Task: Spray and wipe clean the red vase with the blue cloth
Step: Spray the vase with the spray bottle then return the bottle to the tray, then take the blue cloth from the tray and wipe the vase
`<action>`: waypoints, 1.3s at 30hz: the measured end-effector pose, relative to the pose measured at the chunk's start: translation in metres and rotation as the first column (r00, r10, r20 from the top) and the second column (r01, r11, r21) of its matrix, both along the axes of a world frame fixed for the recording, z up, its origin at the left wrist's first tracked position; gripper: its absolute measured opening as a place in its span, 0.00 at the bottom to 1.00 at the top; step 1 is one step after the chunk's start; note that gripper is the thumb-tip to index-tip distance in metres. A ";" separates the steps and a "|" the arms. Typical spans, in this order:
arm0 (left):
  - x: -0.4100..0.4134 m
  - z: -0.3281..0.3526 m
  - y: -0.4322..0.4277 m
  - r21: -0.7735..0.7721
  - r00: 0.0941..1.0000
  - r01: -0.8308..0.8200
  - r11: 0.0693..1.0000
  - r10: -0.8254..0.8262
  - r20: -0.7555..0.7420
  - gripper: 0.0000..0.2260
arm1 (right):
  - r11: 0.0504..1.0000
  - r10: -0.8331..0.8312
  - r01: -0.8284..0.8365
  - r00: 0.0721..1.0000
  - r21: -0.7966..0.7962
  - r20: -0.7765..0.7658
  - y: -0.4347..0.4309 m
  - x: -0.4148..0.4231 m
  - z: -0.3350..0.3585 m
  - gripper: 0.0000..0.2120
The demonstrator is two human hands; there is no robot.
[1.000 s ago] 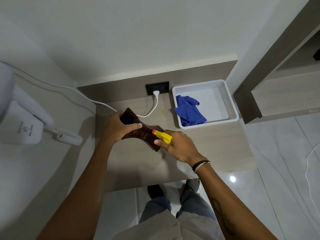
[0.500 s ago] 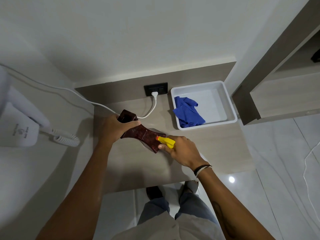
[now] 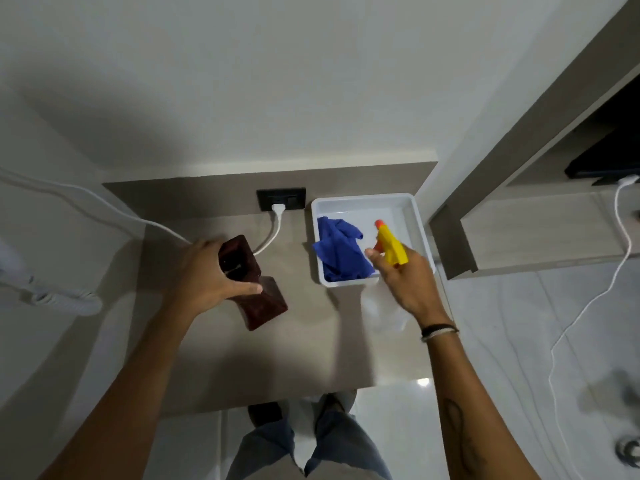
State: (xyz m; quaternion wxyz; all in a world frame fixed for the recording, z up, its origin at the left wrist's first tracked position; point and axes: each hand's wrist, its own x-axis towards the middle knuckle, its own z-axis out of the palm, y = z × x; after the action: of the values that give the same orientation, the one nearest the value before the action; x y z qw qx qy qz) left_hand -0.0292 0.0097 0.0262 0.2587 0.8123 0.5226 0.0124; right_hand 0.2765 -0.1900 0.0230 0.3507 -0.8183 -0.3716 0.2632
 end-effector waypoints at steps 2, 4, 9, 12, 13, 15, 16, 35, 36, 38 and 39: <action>0.009 0.006 -0.006 0.025 1.000 0.024 0.999 -0.025 0.010 0.53 | 0.999 -0.050 0.050 0.994 0.009 0.092 0.013 0.032 0.006 0.22; 0.018 0.007 -0.014 0.022 0.998 0.057 0.998 -0.057 0.005 0.53 | 0.996 -0.076 0.080 0.989 -0.026 0.128 0.026 0.056 0.002 0.21; 0.020 0.005 -0.026 0.081 0.993 0.118 0.990 -0.117 -0.018 0.52 | 0.992 -0.088 0.101 0.986 -0.081 0.145 0.054 0.080 -0.023 0.24; 0.018 0.003 -0.025 0.083 0.990 0.136 0.987 -0.134 -0.035 0.53 | 0.990 -0.098 0.111 0.985 -0.090 0.140 0.064 0.089 -0.036 0.24; 0.018 0.002 -0.026 0.078 0.990 0.138 0.987 -0.135 -0.041 0.53 | 0.988 -0.094 0.109 0.985 -0.106 0.142 0.066 0.090 -0.042 0.23; 0.016 0.000 -0.028 0.075 0.992 0.127 0.989 -0.125 -0.027 0.53 | 0.983 -0.110 0.129 0.983 -0.132 0.144 0.064 0.090 -0.052 0.22; 0.016 -0.001 -0.029 0.078 0.993 0.122 0.989 -0.121 -0.016 0.53 | 0.979 -0.140 0.158 0.981 -0.132 0.138 0.062 0.090 -0.056 0.22; 0.016 -0.012 -0.030 0.125 0.992 0.130 0.984 -0.128 -0.023 0.55 | 0.849 0.382 -0.289 0.914 -0.442 0.135 0.136 0.016 -0.154 0.35; 0.016 -0.013 -0.030 0.135 0.991 0.132 0.982 -0.131 -0.019 0.54 | 0.838 0.401 -0.293 0.902 -0.460 0.156 0.137 0.016 -0.159 0.34; 0.017 -0.013 -0.030 0.145 0.991 0.137 0.980 -0.136 -0.014 0.53 | 0.817 0.441 -0.285 0.869 -0.501 0.225 0.135 0.015 -0.166 0.34; 0.017 -0.012 -0.029 0.144 0.991 0.136 0.980 -0.136 -0.015 0.53 | 0.810 0.453 -0.275 0.854 -0.518 0.254 0.134 0.013 -0.169 0.34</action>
State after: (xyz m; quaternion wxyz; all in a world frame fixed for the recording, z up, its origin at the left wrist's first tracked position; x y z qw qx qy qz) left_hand -0.0118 -0.0196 0.0139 0.1979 0.8628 0.4642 0.0306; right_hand 0.2897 -0.0557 -0.1459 0.0110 -0.8236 -0.5089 0.2502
